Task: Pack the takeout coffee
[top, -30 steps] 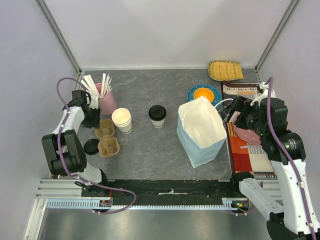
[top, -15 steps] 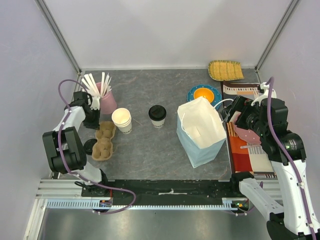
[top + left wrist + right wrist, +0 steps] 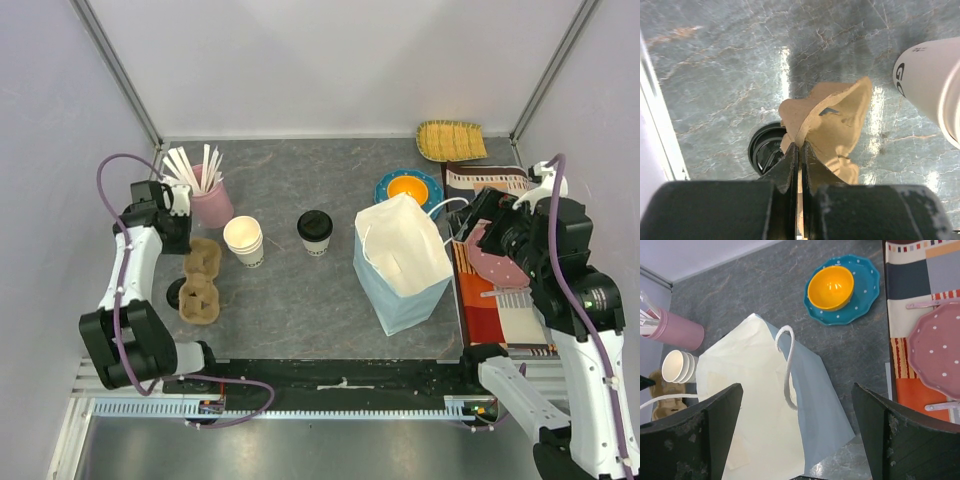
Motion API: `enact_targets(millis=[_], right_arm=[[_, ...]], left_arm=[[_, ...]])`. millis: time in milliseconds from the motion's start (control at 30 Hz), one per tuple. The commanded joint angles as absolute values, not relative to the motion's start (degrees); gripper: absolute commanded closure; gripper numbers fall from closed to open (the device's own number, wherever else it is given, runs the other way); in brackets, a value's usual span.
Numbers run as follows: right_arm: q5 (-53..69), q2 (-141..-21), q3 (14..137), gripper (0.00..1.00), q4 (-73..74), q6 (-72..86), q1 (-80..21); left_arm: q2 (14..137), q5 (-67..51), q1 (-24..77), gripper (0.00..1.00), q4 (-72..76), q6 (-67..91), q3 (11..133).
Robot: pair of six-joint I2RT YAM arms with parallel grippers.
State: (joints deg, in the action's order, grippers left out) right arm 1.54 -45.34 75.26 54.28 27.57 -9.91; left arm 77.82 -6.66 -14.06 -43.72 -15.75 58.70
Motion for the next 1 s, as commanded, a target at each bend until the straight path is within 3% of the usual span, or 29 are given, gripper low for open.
enact_targets(millis=[0,667,867,967], right_arm=[[-0.70,-44.21,79.10,0.02,52.39,25.05,-10.11],[12.11,-45.09,85.87,0.02,40.35,22.06,-10.11],[22.83,-46.75,83.68,0.03,23.76,26.80,-10.02],[26.72,-50.96,84.81,0.08,16.36,31.72,-10.11]], left_arm=[[71.29,-7.74,-14.68,0.98,-47.02,-15.21,63.28],[64.34,-14.06,-14.68,0.98,-62.66,-12.13,91.57],[66.62,-24.94,-14.68,0.98,-62.50,-4.67,104.93],[68.02,-29.70,-14.68,0.98,-61.18,-0.53,109.68]])
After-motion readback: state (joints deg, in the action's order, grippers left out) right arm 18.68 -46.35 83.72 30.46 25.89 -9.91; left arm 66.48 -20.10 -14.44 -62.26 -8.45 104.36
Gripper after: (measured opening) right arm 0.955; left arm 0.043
